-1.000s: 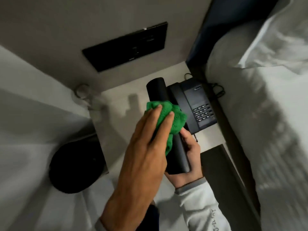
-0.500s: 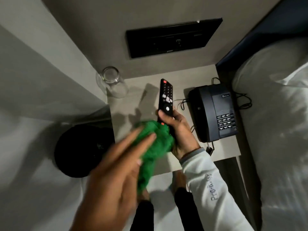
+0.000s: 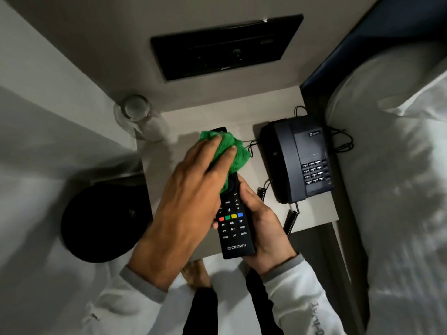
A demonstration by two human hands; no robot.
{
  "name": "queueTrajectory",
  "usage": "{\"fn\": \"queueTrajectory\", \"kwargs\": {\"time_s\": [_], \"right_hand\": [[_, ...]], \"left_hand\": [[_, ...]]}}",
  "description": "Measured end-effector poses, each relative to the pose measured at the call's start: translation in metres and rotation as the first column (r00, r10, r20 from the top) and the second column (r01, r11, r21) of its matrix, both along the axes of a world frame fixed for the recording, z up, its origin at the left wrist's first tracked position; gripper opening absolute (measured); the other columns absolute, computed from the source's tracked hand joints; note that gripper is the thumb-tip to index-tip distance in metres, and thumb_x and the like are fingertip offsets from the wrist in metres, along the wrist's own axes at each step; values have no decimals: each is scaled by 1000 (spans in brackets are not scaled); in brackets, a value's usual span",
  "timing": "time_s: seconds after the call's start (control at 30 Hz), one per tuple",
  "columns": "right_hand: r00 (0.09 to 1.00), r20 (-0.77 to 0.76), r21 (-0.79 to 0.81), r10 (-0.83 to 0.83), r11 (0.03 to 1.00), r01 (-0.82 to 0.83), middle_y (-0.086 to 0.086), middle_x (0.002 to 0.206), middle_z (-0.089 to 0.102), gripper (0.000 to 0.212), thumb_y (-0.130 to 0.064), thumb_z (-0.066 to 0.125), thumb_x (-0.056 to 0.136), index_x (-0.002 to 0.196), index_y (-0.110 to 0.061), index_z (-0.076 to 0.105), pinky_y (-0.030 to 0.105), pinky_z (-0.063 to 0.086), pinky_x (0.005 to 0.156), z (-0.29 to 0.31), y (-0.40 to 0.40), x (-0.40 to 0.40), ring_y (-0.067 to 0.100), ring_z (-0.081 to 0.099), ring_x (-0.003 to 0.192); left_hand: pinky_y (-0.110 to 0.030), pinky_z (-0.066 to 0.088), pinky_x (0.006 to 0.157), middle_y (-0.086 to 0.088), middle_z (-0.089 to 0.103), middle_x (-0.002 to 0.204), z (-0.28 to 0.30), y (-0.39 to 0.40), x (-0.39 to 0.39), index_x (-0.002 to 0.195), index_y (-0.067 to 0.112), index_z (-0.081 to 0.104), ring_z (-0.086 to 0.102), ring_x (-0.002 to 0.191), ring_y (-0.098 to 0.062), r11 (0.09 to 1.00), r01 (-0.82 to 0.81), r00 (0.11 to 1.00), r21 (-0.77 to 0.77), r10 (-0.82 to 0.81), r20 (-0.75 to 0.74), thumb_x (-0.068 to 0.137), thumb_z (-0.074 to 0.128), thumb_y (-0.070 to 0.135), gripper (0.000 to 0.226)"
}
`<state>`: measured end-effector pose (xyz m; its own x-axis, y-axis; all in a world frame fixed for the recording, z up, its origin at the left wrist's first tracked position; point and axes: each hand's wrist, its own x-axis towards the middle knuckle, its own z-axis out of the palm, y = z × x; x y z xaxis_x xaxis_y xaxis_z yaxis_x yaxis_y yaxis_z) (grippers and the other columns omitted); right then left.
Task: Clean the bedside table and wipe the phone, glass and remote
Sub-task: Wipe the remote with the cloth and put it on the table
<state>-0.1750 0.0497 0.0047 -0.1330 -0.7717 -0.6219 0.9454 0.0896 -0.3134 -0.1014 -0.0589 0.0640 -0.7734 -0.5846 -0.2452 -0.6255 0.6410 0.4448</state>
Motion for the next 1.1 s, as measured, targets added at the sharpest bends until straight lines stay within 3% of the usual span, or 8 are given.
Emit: {"fn": "queueTrajectory", "kwargs": {"time_s": [0.1, 0.3, 0.43, 0.53, 0.63, 0.77, 0.87, 1.1], "right_hand": [[995, 36, 28, -93, 995, 92, 11, 116, 71, 44, -24, 50, 94, 135, -11, 61, 38, 50, 95, 1, -3, 2, 23, 68, 100], [996, 9, 40, -83, 996, 83, 18, 114, 62, 52, -29, 51, 96, 142, -4, 50, 33, 53, 87, -5, -14, 1, 25, 63, 95], [943, -331, 141, 41, 990, 7, 20, 105, 67, 31, -18, 42, 107, 125, 3, 55, 27, 58, 71, -33, -21, -10, 18, 68, 78], [715, -635, 386, 293, 922, -35, 24, 108, 69, 29, -10, 48, 106, 128, 6, 59, 33, 58, 75, -58, -25, -24, 26, 66, 83], [411, -778, 539, 475, 841, 47, 21, 107, 75, 24, -12, 58, 101, 119, 2, 67, 45, 58, 92, -77, -31, -38, 32, 71, 93], [290, -783, 602, 551, 787, 132, 3, 89, 72, 19, -19, 70, 94, 107, -6, 71, 37, 58, 93, -87, -40, -44, 21, 70, 90], [222, -784, 612, 580, 781, 124, 8, 96, 77, 26, -24, 74, 91, 108, -4, 70, 39, 59, 92, -88, -43, -43, 25, 74, 95], [-205, -599, 777, 774, 624, 83, 10, 128, 54, 84, -64, 78, 72, 136, -17, 51, 49, 54, 90, -79, -17, -15, 33, 54, 120]], "left_hand": [[-45, 44, 117, -6, 41, 161, 5, 20, 5, 149, 15, 51, 39, 149, -26, 1000, 6, 1000, 26, -6, 0, 83, 63, -12, 72], [-39, 40, 121, 5, 32, 165, 8, 45, 29, 154, 24, 42, 32, 153, -17, 988, -38, 998, 151, 44, -40, 90, 58, -10, 74], [-27, 32, 124, 11, 33, 164, -6, 68, 60, 152, 28, 43, 32, 151, -7, 965, -20, 998, 263, 35, -51, 95, 55, -4, 67], [-22, 30, 122, 13, 40, 159, -21, 79, 88, 148, 28, 50, 40, 146, -8, 944, -89, 994, 318, 103, -27, 97, 57, -2, 59], [-16, 24, 122, 19, 38, 155, -34, 81, 107, 147, 30, 50, 38, 146, -4, 926, -159, 984, 341, 177, -22, 99, 53, 0, 57], [-12, 18, 122, 13, 42, 158, -40, 82, 113, 149, 29, 49, 37, 148, -3, 916, -201, 972, 346, 231, -47, 102, 47, 8, 51], [-16, 21, 124, 12, 40, 160, -37, 80, 112, 151, 29, 47, 34, 149, -2, 920, -203, 968, 334, 240, -72, 105, 43, 11, 49], [-19, 23, 125, 11, 39, 160, -29, 76, 112, 151, 30, 45, 35, 148, -3, 923, -247, 954, 294, 286, -95, 107, 39, 16, 47]]}}
